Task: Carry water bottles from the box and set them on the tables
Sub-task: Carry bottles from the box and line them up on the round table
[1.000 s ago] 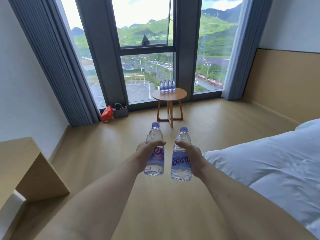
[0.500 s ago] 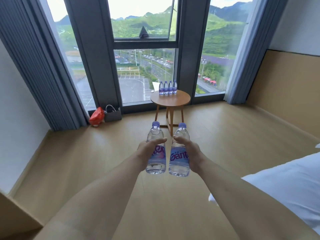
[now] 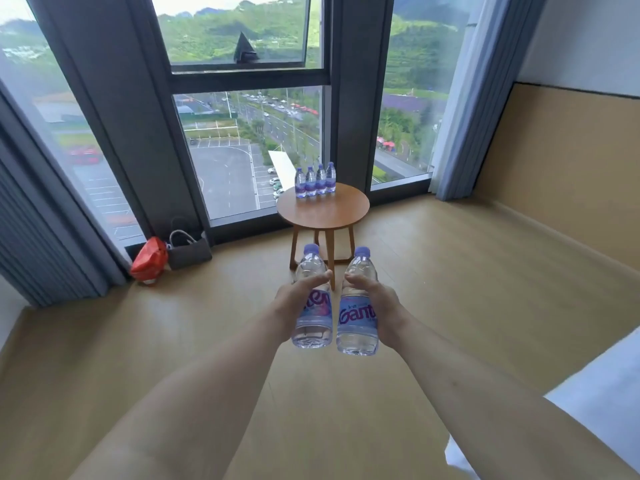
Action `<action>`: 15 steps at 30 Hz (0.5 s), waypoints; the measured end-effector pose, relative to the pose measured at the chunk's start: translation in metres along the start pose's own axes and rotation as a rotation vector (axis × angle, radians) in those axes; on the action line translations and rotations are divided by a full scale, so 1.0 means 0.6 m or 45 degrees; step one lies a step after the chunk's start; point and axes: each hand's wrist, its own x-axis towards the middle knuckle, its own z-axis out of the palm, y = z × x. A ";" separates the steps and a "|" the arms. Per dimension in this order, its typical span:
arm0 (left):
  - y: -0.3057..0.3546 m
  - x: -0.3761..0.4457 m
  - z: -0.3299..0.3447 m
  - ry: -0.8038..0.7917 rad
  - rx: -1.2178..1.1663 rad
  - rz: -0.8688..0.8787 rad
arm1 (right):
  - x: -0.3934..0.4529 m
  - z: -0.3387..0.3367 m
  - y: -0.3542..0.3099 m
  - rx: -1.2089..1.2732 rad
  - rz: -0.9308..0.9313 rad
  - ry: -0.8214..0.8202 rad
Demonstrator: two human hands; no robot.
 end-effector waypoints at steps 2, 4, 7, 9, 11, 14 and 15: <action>0.014 0.077 -0.004 0.005 0.001 -0.022 | 0.078 -0.002 -0.014 0.003 0.013 0.000; 0.033 0.159 -0.007 0.015 -0.003 -0.025 | 0.161 -0.005 -0.032 0.011 0.010 -0.002; 0.073 0.284 -0.004 0.058 -0.003 -0.047 | 0.292 -0.012 -0.070 0.060 0.016 -0.043; 0.108 0.361 0.001 0.101 0.013 -0.082 | 0.377 -0.017 -0.104 0.061 0.044 -0.069; 0.148 0.428 0.005 0.113 0.029 -0.104 | 0.454 -0.021 -0.140 0.053 0.085 -0.076; 0.213 0.521 0.010 0.134 0.001 -0.102 | 0.562 -0.022 -0.194 0.046 0.135 -0.088; 0.234 0.549 0.012 0.134 -0.021 -0.098 | 0.596 -0.021 -0.210 0.049 0.154 -0.095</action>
